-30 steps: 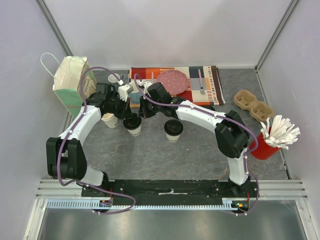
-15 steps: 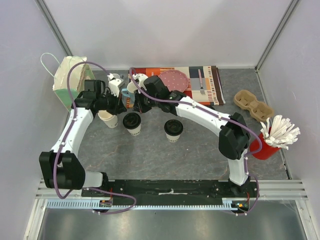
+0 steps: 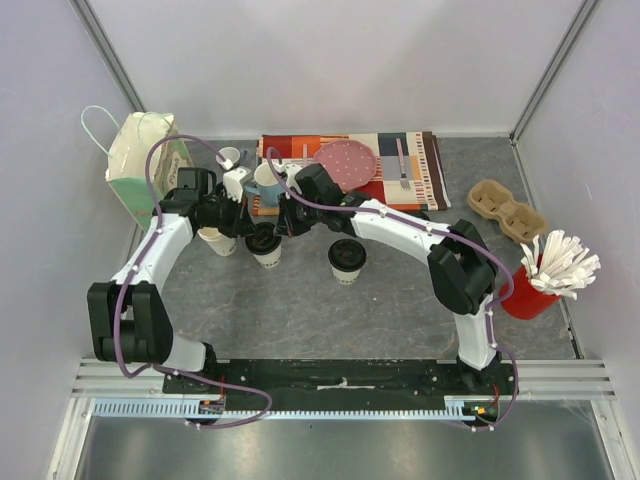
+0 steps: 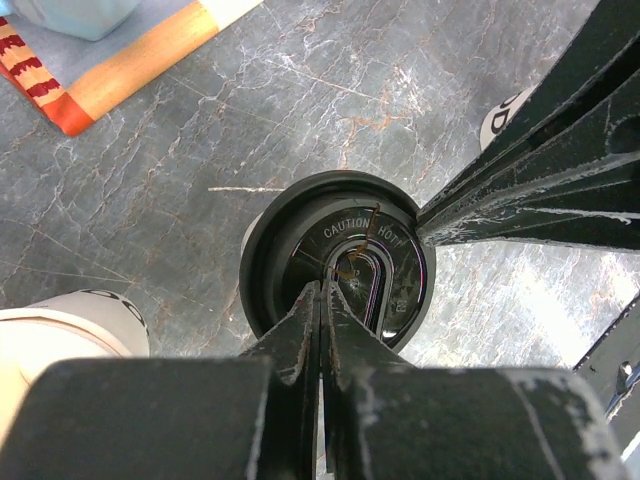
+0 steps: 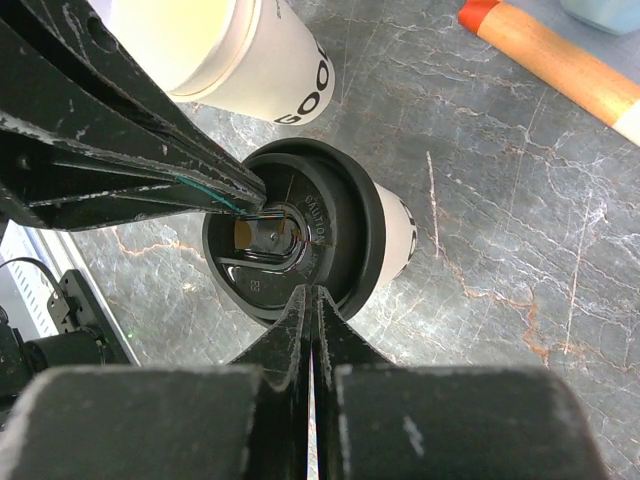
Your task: Pack the takeout coffee
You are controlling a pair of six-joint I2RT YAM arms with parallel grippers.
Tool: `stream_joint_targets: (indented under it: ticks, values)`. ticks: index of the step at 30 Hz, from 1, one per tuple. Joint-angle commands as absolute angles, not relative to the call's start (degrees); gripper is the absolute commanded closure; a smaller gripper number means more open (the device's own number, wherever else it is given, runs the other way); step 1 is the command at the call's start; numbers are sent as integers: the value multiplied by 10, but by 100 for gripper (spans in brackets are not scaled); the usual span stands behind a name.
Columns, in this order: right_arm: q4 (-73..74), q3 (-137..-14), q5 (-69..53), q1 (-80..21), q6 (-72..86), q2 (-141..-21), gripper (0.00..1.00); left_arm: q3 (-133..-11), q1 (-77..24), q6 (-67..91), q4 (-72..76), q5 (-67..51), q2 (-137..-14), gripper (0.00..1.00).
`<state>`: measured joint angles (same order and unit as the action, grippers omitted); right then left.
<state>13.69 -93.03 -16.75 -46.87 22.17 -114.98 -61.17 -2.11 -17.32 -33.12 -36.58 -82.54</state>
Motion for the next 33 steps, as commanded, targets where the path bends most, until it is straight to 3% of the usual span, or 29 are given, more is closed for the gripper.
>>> stream_joint_targets:
  ticks: [1,4,6,10,23,26,31,33]
  values:
    - [151,-949,-164,-471,228,-1139,100,-620,-21,-194,-345,-362,-802,98]
    - [153,-962,-152,-468,255,-1132,100,-639,-15,-190,-361,-360,-779,97]
    - [153,-962,-149,-463,270,-1131,98,-652,-4,-184,-368,-351,-770,89]
    - [148,-955,-147,-454,298,-1130,85,-658,27,-166,-369,-357,-773,79]
    - [134,-947,-161,-447,317,-1130,70,-635,30,-166,-357,-388,-804,82]
    - [127,-963,-155,-458,295,-1116,76,-649,29,-164,-358,-402,-786,86]
    - [113,-997,-176,-475,272,-1118,99,-660,30,-156,-359,-452,-780,89]
    - [106,-996,-178,-474,273,-1124,100,-658,30,-158,-357,-453,-794,90]
